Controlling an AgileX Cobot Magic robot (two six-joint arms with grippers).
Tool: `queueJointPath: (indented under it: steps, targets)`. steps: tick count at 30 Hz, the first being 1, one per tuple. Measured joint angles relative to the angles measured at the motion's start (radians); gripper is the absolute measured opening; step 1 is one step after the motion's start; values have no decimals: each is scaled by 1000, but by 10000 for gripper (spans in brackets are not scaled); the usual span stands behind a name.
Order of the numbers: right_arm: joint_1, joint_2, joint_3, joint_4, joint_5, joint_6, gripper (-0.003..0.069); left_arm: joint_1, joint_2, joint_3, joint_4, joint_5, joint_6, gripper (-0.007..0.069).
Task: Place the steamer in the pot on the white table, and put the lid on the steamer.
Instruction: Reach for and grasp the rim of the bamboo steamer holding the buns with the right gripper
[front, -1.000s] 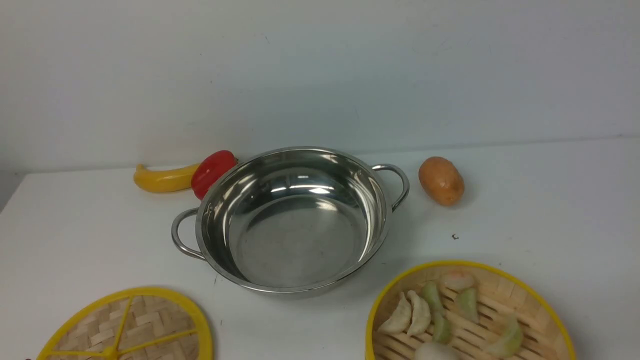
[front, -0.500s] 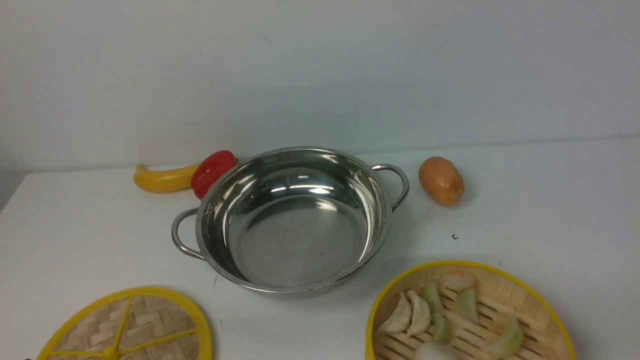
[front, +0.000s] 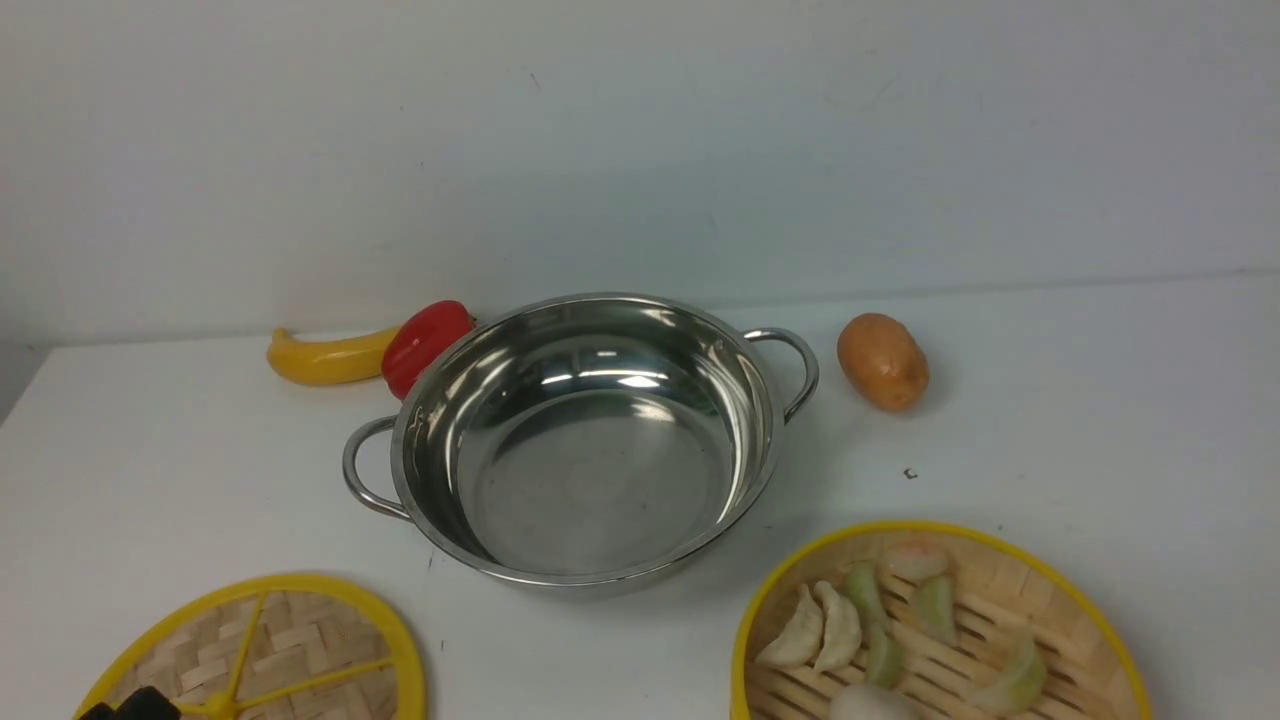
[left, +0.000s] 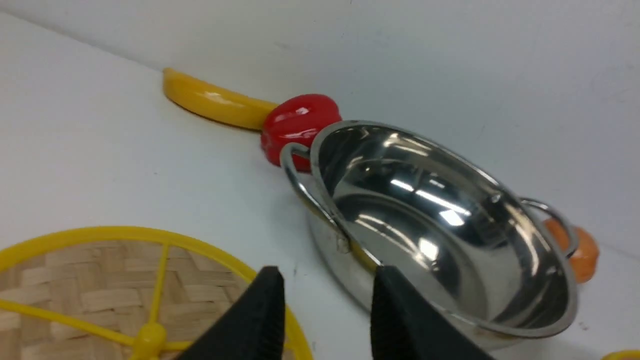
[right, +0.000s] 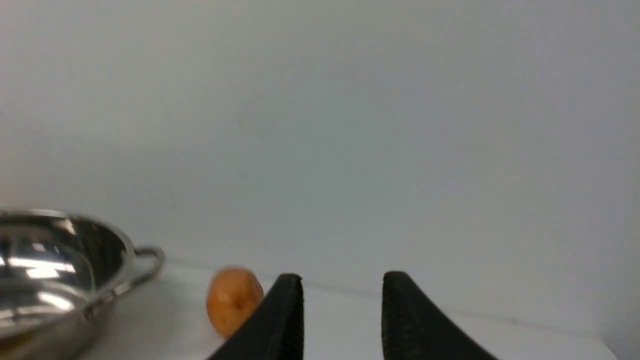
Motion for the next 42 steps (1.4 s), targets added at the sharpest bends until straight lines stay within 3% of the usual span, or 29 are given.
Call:
queueJointPath:
  steps: [9,14,25,36,40,42]
  targets:
    - [0,0,0,18,-595,120,243,0,0,0,-371,-59,-3,241]
    - [0,0,0,10,-774,229,243,0,0,0,-441,-106,-3,241]
    - [0,0,0,-15,-793,571,243,0,0,0,-485,-106,-11,241]
    - [0,0,0,230,-820,894,243,0,0,-1,-572,-80,-6,241]
    - [0,0,-11,150,-792,979,243,0,0,-63,-548,-66,79,241]
    - [0,7,-93,-73,-650,1104,243,0,1,-155,-472,-64,236,241]
